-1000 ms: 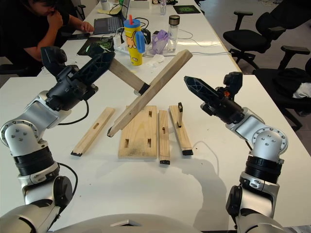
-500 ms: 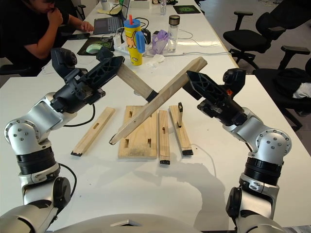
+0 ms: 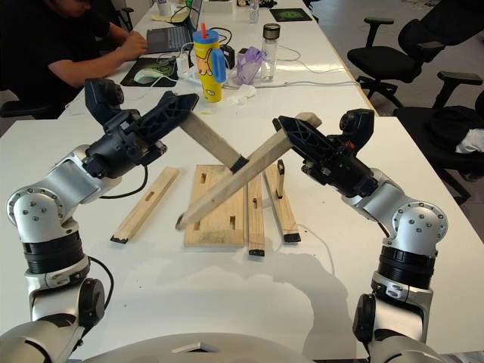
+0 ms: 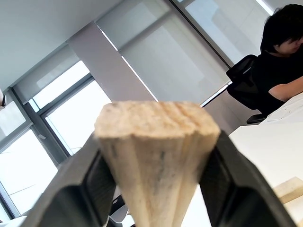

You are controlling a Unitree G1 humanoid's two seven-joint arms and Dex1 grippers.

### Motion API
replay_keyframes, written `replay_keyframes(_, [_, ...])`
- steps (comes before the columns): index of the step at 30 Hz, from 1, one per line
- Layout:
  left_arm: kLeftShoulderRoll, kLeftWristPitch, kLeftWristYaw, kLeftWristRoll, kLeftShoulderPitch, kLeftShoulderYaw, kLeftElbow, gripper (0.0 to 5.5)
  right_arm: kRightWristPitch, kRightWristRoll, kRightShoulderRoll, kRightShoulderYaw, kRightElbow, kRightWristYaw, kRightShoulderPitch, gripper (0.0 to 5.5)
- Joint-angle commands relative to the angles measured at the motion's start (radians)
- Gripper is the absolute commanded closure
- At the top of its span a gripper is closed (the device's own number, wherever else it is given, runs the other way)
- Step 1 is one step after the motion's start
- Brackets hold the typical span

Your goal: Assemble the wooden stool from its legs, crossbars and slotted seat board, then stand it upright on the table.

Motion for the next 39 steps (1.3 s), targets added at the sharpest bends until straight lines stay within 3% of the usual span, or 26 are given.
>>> replay_keyframes(1, [0.006,-0.006,0.032,-0.054,-0.001,0.003,0.011,3.72,-0.009,0.001,-0.014,0.005,0.004,0.007,-0.001,3.38])
replay_keyframes(5, [0.016,-0.029,0.044,-0.030,0.007,0.009,0.022,3.20,-0.009,-0.007,-0.016,0.010,0.010,0.011,0.001,3.38])
replay_keyframes(11, [0.119,-0.152,0.040,0.023,-0.051,0.194,0.213,2.34,-0.004,-0.075,-0.077,0.016,-0.037,0.078,0.069,3.38])
replay_keyframes(15, [0.189,-0.155,-0.025,0.092,-0.033,0.219,0.271,1.84,-0.025,-0.139,-0.127,0.013,-0.074,0.140,0.117,3.38])
replay_keyframes(17, [0.221,-0.152,-0.088,0.191,0.023,0.160,0.233,1.60,-0.049,-0.167,-0.144,0.006,-0.087,0.176,0.120,3.38])
replay_keyframes(22, [0.361,-0.254,-0.339,0.659,0.340,-0.276,0.006,1.54,-0.193,-0.332,-0.149,0.073,-0.180,0.245,0.054,3.38])
replay_keyframes(30, [0.390,-0.357,-0.477,0.907,0.424,-0.417,-0.039,1.54,-0.433,-0.631,-0.145,0.224,-0.124,0.372,0.004,3.38])
replay_keyframes(39, [0.332,-0.603,-0.447,1.291,0.392,-0.630,-0.034,1.54,-0.503,-0.729,-0.148,0.283,-0.071,0.456,0.006,3.38])
